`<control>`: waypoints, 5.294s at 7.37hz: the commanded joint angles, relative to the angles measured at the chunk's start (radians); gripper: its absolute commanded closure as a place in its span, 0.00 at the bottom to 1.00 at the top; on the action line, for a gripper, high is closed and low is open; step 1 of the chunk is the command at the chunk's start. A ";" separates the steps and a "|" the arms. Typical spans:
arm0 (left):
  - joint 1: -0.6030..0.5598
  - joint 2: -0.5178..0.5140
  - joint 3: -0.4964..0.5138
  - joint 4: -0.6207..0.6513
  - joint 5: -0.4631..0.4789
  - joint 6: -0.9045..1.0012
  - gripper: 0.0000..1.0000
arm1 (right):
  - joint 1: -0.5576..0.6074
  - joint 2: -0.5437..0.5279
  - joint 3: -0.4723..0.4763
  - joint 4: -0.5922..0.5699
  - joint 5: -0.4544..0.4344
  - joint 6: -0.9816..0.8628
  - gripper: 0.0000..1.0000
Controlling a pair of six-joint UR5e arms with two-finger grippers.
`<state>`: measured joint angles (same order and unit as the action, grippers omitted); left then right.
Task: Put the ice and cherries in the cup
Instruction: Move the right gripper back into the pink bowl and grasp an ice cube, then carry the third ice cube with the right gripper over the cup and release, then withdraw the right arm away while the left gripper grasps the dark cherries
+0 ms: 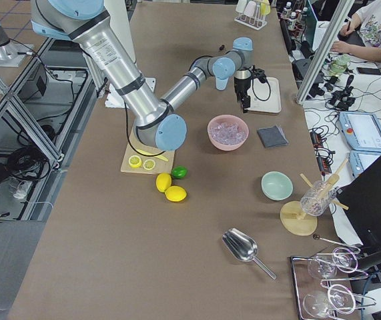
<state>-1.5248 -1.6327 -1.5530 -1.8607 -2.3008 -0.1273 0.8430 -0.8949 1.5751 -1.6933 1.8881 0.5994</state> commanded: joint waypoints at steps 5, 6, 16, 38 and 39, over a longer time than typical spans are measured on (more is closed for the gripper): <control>0.005 -0.004 0.008 0.000 0.001 0.000 0.02 | -0.021 -0.163 -0.012 0.184 -0.077 -0.205 0.10; 0.005 -0.004 0.008 0.000 0.001 0.000 0.02 | -0.021 -0.185 -0.010 0.233 -0.072 -0.208 0.14; 0.012 -0.004 0.018 0.000 0.001 0.002 0.02 | -0.021 -0.188 0.047 0.196 -0.067 -0.204 1.00; 0.370 -0.137 -0.044 -0.055 0.027 -0.341 0.02 | -0.189 0.346 -0.232 0.154 -0.039 0.413 0.01; 0.432 -0.183 -0.013 -0.069 0.108 -0.415 0.02 | -0.120 0.280 -0.133 0.061 0.017 0.310 0.01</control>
<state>-1.1915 -1.7601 -1.5941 -1.9177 -2.2640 -0.4479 0.6389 -0.5541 1.3451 -1.5325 1.8218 0.9971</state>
